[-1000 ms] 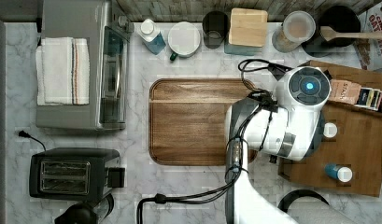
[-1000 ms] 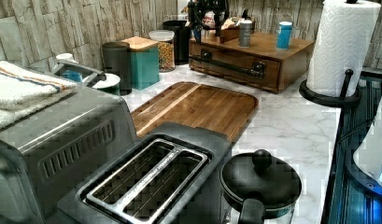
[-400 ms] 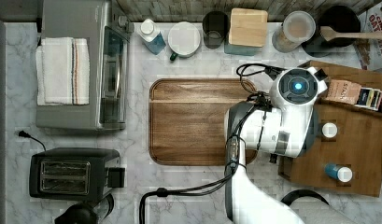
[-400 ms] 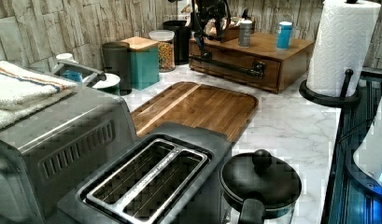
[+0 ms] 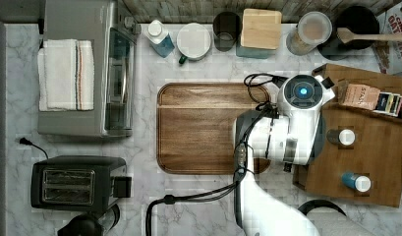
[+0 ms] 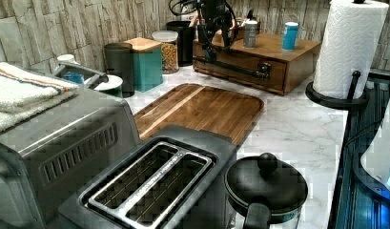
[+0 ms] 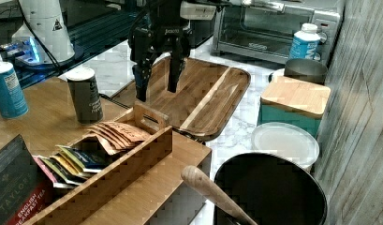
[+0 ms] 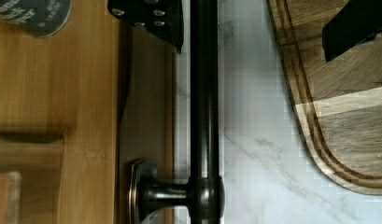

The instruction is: Open the drawer.

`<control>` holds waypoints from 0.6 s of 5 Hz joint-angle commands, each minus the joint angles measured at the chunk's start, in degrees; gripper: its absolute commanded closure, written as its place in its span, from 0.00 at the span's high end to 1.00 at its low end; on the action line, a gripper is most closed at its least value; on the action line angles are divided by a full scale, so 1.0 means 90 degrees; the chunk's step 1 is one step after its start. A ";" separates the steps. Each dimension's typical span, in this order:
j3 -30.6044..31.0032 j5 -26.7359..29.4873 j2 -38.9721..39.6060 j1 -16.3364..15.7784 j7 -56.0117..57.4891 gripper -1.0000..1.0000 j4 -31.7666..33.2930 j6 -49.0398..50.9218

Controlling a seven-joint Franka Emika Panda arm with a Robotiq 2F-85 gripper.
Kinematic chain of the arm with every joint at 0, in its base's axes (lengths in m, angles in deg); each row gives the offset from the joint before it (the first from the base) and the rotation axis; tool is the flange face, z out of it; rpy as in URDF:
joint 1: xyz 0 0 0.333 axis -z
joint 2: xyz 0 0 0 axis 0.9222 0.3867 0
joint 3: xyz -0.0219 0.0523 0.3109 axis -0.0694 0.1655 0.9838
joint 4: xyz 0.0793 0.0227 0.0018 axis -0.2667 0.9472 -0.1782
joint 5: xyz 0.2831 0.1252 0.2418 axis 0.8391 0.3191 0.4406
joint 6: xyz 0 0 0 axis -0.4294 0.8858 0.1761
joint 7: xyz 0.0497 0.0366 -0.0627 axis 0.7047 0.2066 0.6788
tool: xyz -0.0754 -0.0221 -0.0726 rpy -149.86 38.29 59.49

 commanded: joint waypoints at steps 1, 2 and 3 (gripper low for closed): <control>-0.0423 -0.0579 0.0038 -0.0110 -0.0895 1.00 0.0143 -0.0520; -0.0465 -0.0459 0.0081 -0.0066 -0.0880 1.00 0.0424 -0.1150; -0.0386 -0.0236 0.0125 -0.0055 -0.0963 1.00 0.0471 -0.1283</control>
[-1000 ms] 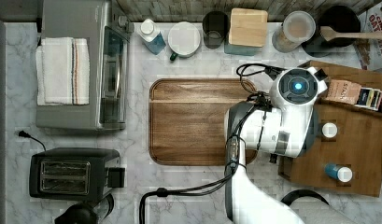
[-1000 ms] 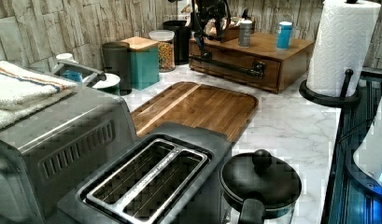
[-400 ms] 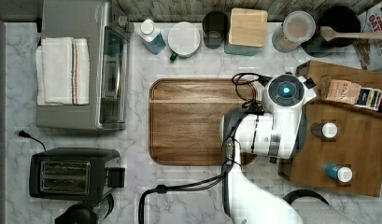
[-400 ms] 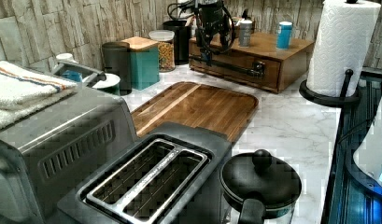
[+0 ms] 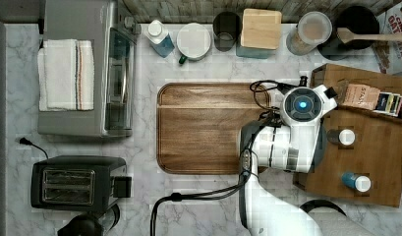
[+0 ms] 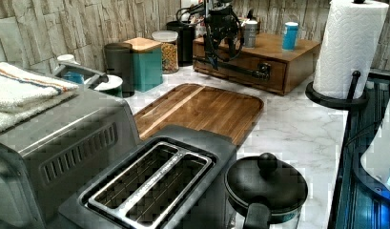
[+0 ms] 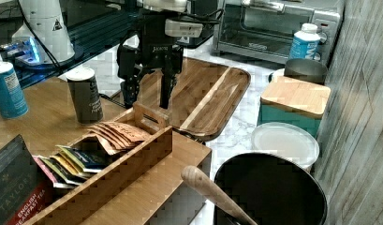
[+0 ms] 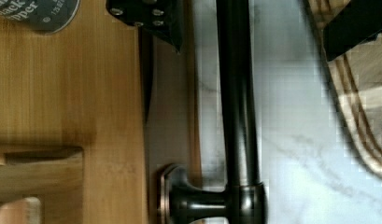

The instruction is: Open the drawer.

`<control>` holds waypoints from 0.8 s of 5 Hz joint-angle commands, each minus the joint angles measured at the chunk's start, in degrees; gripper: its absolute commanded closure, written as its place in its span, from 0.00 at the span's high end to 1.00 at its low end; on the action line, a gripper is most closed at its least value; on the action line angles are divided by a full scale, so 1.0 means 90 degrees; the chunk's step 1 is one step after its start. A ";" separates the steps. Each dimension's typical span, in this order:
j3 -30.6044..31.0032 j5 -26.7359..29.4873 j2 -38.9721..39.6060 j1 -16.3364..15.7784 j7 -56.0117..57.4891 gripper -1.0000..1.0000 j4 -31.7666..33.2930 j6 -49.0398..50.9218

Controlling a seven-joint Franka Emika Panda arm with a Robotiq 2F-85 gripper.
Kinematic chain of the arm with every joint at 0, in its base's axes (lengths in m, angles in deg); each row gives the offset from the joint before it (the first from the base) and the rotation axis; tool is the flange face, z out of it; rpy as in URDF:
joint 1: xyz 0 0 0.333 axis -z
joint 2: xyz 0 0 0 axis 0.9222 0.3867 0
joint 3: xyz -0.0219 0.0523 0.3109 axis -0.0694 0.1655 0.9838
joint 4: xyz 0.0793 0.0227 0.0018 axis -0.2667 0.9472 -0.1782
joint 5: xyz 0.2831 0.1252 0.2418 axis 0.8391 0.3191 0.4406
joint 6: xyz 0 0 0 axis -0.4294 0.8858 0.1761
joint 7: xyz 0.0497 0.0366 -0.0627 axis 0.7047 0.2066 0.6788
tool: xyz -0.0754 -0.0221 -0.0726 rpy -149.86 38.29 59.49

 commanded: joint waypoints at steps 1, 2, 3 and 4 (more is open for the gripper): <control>0.0064 0.0220 0.0033 -0.0045 -0.0694 1.00 -0.0035 -0.0248; 0.0101 0.0281 0.0116 -0.0065 -0.0742 1.00 -0.0088 -0.0284; 0.0140 0.0400 0.0349 0.0013 -0.0493 1.00 -0.0088 -0.0590; 0.0118 0.0393 0.0529 0.0012 -0.0483 1.00 -0.0135 -0.0667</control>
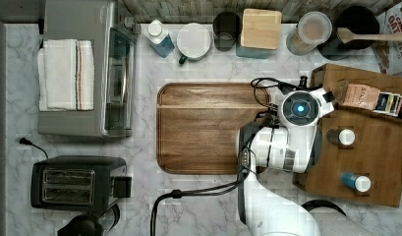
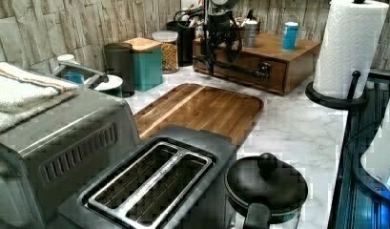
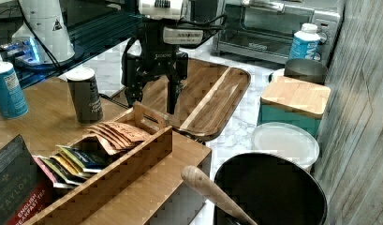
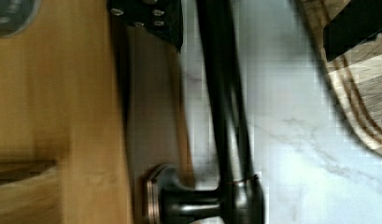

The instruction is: Open the drawer.

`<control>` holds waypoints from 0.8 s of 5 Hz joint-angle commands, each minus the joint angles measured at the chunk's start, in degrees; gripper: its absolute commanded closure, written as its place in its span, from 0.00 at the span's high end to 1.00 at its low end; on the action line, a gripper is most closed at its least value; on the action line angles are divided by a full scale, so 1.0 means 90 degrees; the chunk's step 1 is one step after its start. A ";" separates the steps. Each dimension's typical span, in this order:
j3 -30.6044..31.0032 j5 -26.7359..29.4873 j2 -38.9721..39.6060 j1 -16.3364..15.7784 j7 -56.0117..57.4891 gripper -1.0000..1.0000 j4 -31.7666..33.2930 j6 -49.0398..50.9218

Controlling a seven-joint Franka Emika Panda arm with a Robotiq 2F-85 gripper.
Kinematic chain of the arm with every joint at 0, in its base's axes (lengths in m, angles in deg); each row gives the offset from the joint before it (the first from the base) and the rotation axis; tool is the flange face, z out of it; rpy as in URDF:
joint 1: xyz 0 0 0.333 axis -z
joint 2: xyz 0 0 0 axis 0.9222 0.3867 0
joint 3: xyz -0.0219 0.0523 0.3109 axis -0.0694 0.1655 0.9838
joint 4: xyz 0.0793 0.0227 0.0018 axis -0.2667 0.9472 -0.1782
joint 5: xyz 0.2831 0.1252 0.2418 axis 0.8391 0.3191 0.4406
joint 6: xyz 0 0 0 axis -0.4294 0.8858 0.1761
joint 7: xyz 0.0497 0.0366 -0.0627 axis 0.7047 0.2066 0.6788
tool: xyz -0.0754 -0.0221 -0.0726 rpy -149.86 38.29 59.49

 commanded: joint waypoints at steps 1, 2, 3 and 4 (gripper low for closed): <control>-0.0013 -0.0025 0.0220 -0.0064 -0.0179 1.00 -0.0135 -0.0263; 0.0047 0.0009 0.0224 -0.0067 -0.0088 1.00 -0.0115 -0.0355; 0.0227 0.0244 0.0145 -0.0026 0.0233 1.00 -0.0088 -0.0371; 0.0579 0.0639 0.0116 0.0169 0.0932 1.00 0.0085 -0.0737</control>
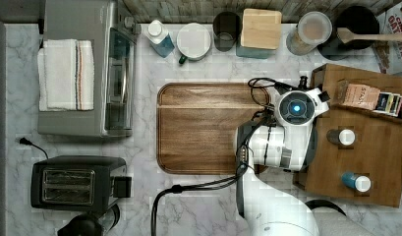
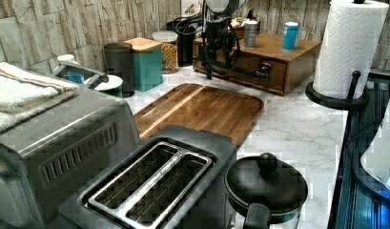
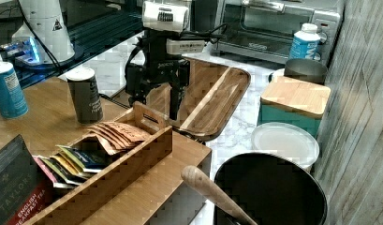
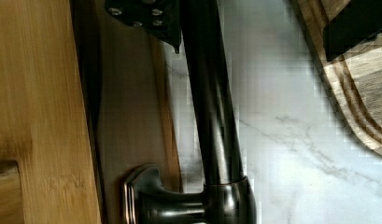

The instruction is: Open the drawer.

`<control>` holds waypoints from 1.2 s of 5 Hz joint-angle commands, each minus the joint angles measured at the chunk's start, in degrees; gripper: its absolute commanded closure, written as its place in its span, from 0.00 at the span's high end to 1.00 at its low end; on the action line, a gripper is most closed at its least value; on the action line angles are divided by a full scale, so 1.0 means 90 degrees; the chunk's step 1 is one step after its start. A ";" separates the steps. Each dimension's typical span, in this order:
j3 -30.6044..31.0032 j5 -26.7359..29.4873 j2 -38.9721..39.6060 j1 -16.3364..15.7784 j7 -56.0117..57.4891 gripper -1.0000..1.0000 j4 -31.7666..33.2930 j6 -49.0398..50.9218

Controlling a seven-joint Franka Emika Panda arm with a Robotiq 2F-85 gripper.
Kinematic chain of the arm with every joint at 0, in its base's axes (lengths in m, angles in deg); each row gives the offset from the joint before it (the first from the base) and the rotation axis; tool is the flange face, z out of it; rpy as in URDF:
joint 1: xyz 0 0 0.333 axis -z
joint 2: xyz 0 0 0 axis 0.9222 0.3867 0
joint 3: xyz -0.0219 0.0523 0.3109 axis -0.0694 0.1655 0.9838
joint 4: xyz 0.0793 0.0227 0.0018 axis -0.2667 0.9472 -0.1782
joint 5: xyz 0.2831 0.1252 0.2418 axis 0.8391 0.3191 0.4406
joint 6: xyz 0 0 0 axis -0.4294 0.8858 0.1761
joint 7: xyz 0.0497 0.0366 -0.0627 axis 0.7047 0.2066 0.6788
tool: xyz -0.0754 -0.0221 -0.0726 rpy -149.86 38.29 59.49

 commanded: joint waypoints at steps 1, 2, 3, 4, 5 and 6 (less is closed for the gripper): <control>0.0948 0.1172 -0.0018 0.0189 0.1101 1.00 -0.0211 0.0122; 0.0676 0.0562 -0.0107 -0.0673 -0.0429 1.00 0.0098 -0.0403; 0.0835 0.0461 0.0093 -0.1008 -0.1195 1.00 -0.0163 -0.0328; 0.1064 0.0308 0.0142 -0.1307 -0.1802 1.00 -0.0353 -0.0174; 0.1179 0.0311 0.0169 -0.1529 -0.2025 1.00 -0.0533 0.0084; 0.1227 0.0291 0.0296 -0.1779 -0.2182 1.00 -0.0727 0.0067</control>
